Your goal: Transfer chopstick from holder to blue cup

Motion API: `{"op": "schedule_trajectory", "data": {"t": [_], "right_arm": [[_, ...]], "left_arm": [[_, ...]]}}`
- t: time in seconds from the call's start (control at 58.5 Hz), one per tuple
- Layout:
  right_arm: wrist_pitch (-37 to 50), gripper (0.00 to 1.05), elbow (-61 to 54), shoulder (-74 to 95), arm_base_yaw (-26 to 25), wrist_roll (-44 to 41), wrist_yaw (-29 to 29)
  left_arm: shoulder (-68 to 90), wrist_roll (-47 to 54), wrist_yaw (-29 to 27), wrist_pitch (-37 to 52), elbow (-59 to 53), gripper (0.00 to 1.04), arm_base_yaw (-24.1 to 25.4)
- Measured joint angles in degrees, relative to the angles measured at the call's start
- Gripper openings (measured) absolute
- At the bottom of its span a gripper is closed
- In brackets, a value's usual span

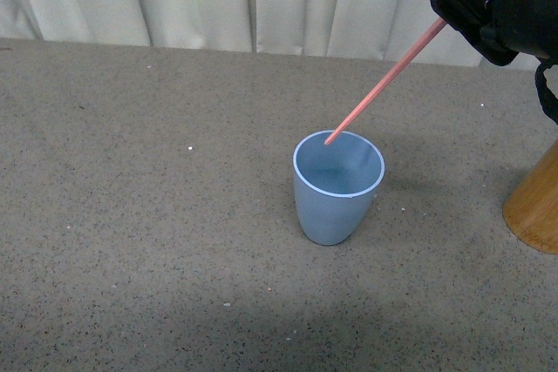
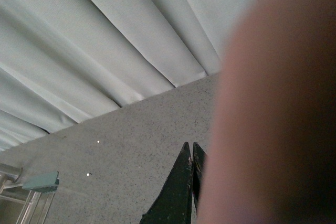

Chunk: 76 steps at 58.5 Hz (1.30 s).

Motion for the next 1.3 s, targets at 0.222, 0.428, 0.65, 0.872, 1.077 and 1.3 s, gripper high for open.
{"op": "schedule_trajectory", "data": {"t": [0.222, 0.428, 0.65, 0.872, 1.077, 1.3], "right_arm": [[0.2, 0.01, -1.0, 0.0, -0.6, 0.3, -0.4], [0.8, 0.01, -1.8, 0.2, -0.8, 0.6, -0.5], [1.1, 0.01, -1.8, 1.3, -0.8, 0.6, -0.3], [1.1, 0.01, -1.8, 1.5, -0.6, 0.7, 0.1], [1.0, 0.34, -1.8, 1.8, 0.1, 1.3, -1.1], [0.1, 0.71, -1.9, 1.2, 0.4, 1.2, -0.2]], "left_arm": [[0.0, 0.0, 0.0, 0.0, 0.0, 0.98, 0.0], [0.0, 0.0, 0.0, 0.0, 0.0, 0.98, 0.0], [0.0, 0.0, 0.0, 0.0, 0.0, 0.98, 0.0], [0.0, 0.0, 0.0, 0.0, 0.0, 0.98, 0.0], [0.0, 0.0, 0.0, 0.0, 0.0, 0.98, 0.0], [0.0, 0.0, 0.0, 0.0, 0.0, 0.98, 0.0]]}}
